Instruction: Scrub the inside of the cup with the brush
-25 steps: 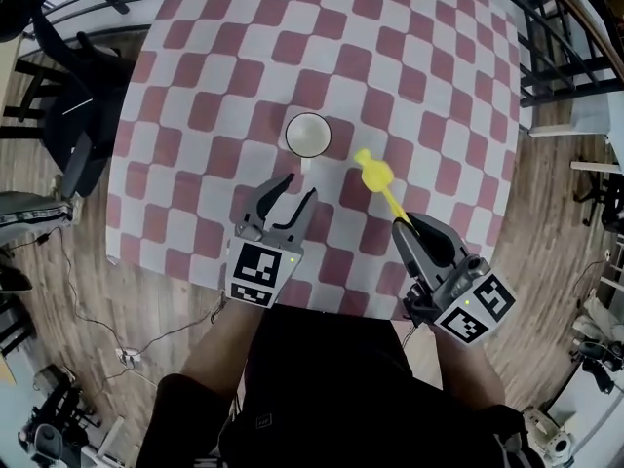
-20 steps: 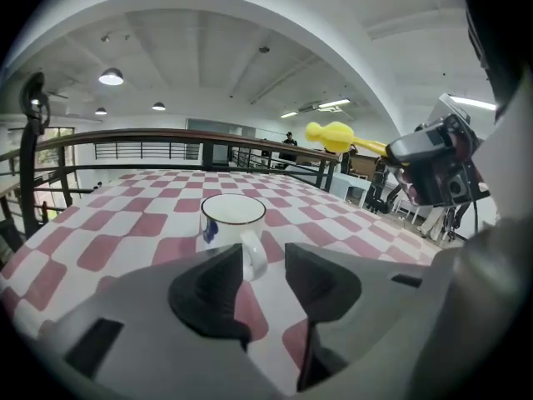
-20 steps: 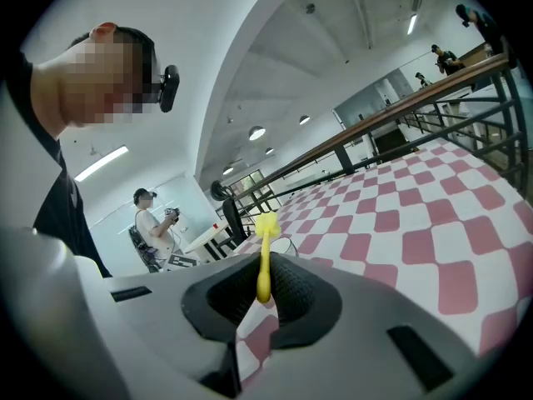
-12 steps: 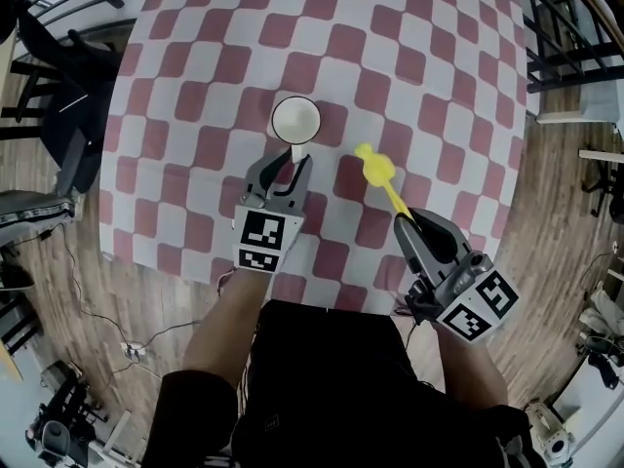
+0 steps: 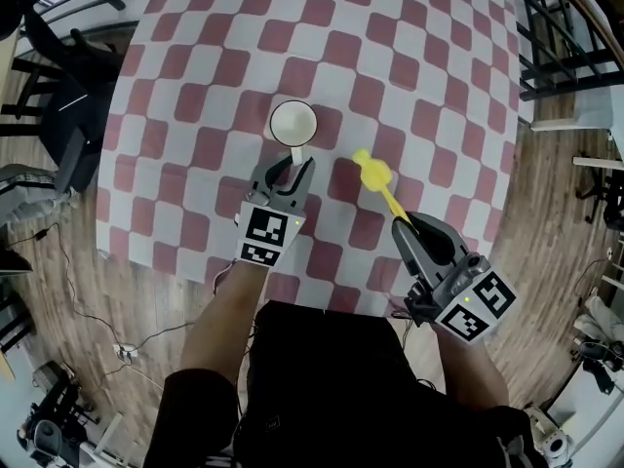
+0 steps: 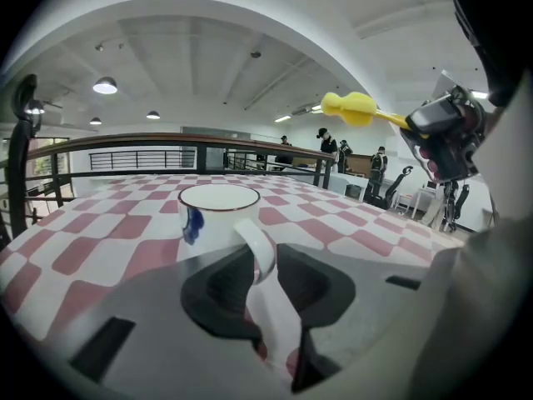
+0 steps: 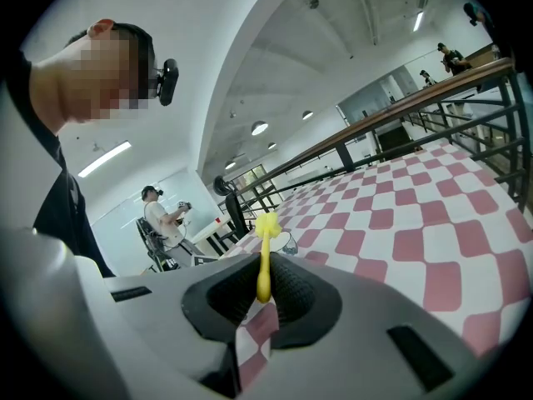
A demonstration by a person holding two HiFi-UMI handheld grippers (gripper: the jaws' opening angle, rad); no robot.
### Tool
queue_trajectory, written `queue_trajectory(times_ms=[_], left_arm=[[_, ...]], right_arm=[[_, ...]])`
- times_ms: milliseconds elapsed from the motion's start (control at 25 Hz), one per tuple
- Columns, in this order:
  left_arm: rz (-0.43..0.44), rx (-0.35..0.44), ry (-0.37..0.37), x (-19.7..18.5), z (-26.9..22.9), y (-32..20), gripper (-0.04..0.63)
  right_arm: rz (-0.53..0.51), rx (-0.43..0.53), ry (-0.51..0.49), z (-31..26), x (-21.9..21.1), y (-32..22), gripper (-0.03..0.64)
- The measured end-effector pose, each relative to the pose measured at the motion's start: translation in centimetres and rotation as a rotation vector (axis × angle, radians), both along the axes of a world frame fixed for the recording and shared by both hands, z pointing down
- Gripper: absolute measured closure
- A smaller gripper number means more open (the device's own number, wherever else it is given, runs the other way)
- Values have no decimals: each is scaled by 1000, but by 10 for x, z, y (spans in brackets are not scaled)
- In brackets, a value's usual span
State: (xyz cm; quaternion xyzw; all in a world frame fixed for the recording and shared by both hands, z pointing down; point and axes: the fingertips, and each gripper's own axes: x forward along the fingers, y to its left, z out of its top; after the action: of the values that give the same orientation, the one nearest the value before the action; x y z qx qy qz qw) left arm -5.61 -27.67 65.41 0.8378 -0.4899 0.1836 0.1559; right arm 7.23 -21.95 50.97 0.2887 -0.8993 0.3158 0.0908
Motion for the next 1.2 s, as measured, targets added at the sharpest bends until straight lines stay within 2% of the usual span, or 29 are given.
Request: queue_trajectory(times_ms=[200,440,560,760,920,1120,1200], left_arm=[[59,12,-14,5,2,-3,535],[195,15,66,23,-17,13,554],[237,9,82,29,-34,28,558],[344,46,62,36,-91,65,558],[440,107,78,44,-149,91,558],[560,222,62,46,-218,108,558],[599,241,56,47,-238,115,558]], right_arm=[[-8,0,6,1,-4,1,574],[-7,26,7,-14,-11,0,574],[3,49,9,-28,-10,-2,574],[15,110,20,-61,-4,0,574],[-11,161,50,-87,-1,11,574],[-104,201,70,-126,3,30,574],[-162,222,85,-144,4,39,574]])
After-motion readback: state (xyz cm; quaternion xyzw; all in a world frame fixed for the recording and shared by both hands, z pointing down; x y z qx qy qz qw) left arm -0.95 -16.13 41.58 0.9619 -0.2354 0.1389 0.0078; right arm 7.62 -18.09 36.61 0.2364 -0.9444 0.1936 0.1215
